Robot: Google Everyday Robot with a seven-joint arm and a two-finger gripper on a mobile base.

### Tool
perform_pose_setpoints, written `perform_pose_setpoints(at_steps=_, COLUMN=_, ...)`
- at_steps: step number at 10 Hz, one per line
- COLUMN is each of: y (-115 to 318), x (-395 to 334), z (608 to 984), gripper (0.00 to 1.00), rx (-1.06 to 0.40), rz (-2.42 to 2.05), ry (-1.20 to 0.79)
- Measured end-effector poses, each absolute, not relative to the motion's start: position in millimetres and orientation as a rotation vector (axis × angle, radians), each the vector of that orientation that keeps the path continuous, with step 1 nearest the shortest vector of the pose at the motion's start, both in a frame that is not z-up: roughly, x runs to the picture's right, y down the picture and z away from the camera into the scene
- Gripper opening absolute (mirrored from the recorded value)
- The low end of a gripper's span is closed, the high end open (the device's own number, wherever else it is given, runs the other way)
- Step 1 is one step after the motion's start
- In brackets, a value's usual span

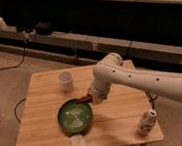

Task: Place the pepper in the ceramic bowl

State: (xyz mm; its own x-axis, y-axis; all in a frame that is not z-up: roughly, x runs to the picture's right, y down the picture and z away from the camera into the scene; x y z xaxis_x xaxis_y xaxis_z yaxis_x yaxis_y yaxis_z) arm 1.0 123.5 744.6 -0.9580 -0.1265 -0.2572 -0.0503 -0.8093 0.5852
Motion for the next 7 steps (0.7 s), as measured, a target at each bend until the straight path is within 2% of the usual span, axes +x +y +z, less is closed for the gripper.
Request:
perform_pose_setpoints(at_steps=3, y=138.5, x=-35.9, z=765.0, gripper=0.00, rx=0.502, rz=-2.934, ry=-1.052)
perform_pose_setpoints(at_steps=7, y=187.5, x=-50.3, z=820.0, gripper=0.01, rx=0.417, rz=-2.931, ry=-1.206)
